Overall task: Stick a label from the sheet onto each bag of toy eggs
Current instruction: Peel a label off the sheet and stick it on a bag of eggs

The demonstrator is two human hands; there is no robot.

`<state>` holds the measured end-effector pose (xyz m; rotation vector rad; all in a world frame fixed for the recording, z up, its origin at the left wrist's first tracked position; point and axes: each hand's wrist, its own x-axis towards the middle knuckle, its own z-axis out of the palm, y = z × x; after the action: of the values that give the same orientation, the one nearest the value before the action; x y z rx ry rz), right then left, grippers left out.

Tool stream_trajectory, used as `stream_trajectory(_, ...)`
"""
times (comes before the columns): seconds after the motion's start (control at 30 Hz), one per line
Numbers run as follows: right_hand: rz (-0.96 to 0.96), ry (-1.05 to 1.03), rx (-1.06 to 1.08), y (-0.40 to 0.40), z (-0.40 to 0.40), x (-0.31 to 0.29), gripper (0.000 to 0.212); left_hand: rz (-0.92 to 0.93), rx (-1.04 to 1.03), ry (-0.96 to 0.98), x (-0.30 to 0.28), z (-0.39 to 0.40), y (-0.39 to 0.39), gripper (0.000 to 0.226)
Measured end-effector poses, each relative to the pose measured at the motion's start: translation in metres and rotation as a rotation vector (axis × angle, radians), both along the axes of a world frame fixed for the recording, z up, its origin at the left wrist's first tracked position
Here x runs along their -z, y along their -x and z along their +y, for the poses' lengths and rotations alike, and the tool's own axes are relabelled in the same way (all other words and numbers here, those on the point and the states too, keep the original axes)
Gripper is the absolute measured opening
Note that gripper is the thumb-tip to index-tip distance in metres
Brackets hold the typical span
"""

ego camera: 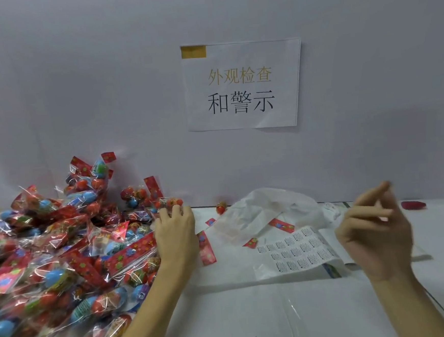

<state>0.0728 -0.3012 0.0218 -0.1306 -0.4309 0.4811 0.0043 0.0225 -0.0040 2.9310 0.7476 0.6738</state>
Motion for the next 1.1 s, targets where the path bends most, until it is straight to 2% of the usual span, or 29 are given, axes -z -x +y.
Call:
stream_trajectory(0.07, 0.12, 0.122, -0.072, 0.001, 0.009, 0.005, 0.033, -0.139, 0.062, 0.042, -0.004, -0.003, 0.004, 0.028)
stream_trajectory(0.13, 0.181, 0.383, -0.001, 0.0, 0.025, 0.006, 0.026, -0.362, 0.157, -0.063, -0.002, -0.006, 0.0, 0.025)
stream_trajectory(0.2, 0.187, 0.612, 0.016, 0.002, 0.042, 0.012, 0.027, -0.553, 0.284, -0.066, -0.002, -0.012, -0.001, 0.022)
stream_trajectory(0.27, 0.153, 0.778, -0.009, 0.006, 0.054, 0.019, 0.036, -0.689, 0.422, -0.084, -0.002, -0.02, -0.004, 0.021)
stream_trajectory(0.37, 0.076, 0.87, -0.081, 0.012, 0.064, 0.027, 0.053, -0.749, 0.641, 0.006, 0.002, -0.037, -0.004, 0.023)
stream_trajectory(0.43, 0.047, 0.806, -0.132, 0.015, 0.068, 0.03, 0.062, -0.75, 0.795, 0.001, 0.009, -0.048, -0.005, 0.021)
stream_trajectory(0.5, 0.058, 0.697, -0.107, 0.014, 0.07, 0.028, 0.064, -0.746, 0.942, -0.043, 0.014, -0.057, -0.005, 0.02)
stream_trajectory(0.6, 0.095, 0.712, 0.043, 0.009, 0.069, 0.028, 0.058, -0.712, 1.045, -0.044, 0.019, -0.064, -0.005, 0.024)
stream_trajectory(0.7, 0.115, 0.765, 0.107, 0.008, 0.068, 0.033, 0.047, -0.696, 1.046, 0.038, 0.018, -0.062, -0.005, 0.034)
stream_trajectory(0.77, 0.131, 0.804, 0.21, 0.008, 0.07, 0.037, 0.044, -0.73, 0.966, 0.07, 0.014, -0.055, -0.007, 0.04)
stream_trajectory(0.83, 0.145, 0.845, 0.345, 0.007, 0.072, 0.038, 0.045, -0.771, 0.817, 0.088, 0.009, -0.042, -0.009, 0.04)
stream_trajectory(0.9, 0.146, 0.843, 0.358, 0.007, 0.072, 0.037, 0.044, -0.758, 0.619, 0.059, 0.005, -0.029, -0.011, 0.04)
stream_trajectory(1.0, 0.083, 0.892, 0.32, 0.009, 0.073, 0.035, 0.04, -0.595, 0.399, 0.041, 0.007, -0.025, -0.01, 0.037)
stream_trajectory(1.03, 0.05, 0.911, 0.311, 0.011, 0.074, 0.034, 0.041, -0.559, 0.409, 0.104, 0.008, -0.028, -0.009, 0.03)
stream_trajectory(1.1, -0.03, 0.952, 0.296, 0.016, 0.078, 0.034, 0.043, -0.499, 0.519, 0.456, 0.004, -0.04, -0.004, 0.022)
